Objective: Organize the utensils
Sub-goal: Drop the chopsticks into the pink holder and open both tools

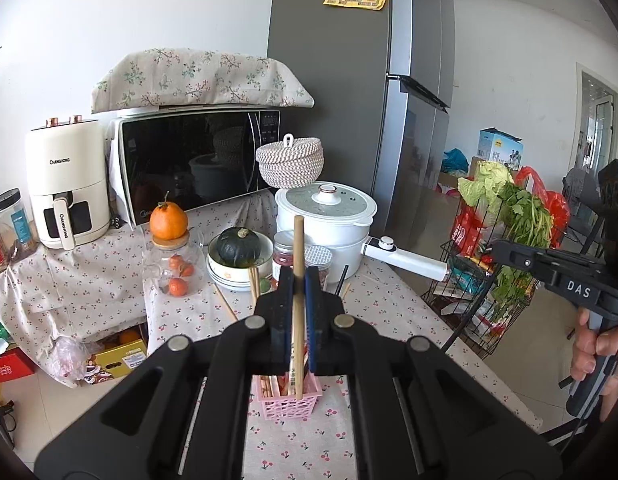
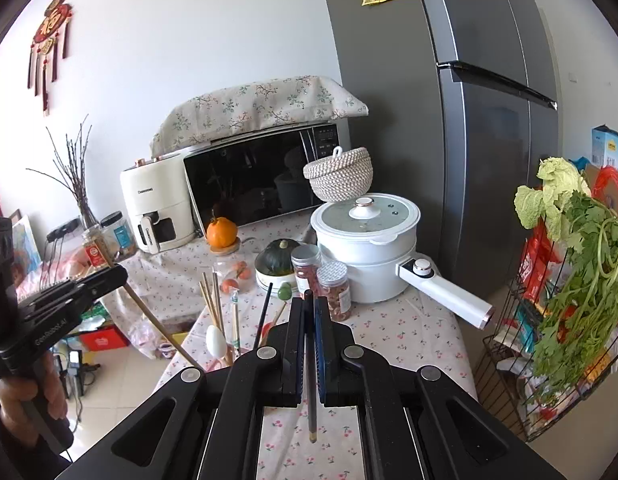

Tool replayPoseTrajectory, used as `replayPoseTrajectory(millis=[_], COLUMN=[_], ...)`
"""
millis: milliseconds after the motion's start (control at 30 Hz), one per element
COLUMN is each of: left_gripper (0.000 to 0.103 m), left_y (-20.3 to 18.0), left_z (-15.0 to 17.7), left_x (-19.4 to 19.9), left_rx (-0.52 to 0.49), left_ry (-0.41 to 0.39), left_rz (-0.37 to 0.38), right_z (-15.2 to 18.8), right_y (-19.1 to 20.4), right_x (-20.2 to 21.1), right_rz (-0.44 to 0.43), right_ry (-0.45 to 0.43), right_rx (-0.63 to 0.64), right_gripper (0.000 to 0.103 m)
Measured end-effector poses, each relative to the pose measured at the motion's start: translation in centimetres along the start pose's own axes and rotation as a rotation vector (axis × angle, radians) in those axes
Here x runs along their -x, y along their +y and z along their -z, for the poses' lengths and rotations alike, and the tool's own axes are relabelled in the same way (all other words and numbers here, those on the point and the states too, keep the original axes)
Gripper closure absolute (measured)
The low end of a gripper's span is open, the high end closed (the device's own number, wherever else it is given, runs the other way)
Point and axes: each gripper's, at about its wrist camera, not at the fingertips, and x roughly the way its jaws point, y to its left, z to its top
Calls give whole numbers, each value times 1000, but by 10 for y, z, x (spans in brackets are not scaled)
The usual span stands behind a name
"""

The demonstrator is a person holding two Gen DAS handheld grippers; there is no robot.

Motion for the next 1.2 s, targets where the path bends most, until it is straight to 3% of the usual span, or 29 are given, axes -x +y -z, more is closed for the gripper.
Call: replayPoseTrajectory(millis=[400, 600, 767, 833, 900, 1200], left_gripper=[97, 97, 96, 86, 66, 38], left_y=[-4, -7, -1, 2, 5, 29], left_z=[-15, -10, 0, 2, 2, 25], left_x=[-34, -54, -83, -84, -78, -38], left_rx=[-59, -75, -54, -27, -1, 74], left_ry=[21, 100, 212, 217, 201, 227], left_rz=[-28, -28, -13, -11, -9, -63], right_z=[-12, -17, -19, -19, -20, -28], right_y=[7, 7, 8, 9, 12, 37], right_x=[-12, -13, -16, -17, -18, -32], right_rz=[-39, -56, -94, -115, -133, -176], right_ry=[-35, -48, -60, -71, -81, -125], right_rx=[-21, -34, -64, -78, -90, -87], right_gripper=[99, 99, 99, 99, 99, 99])
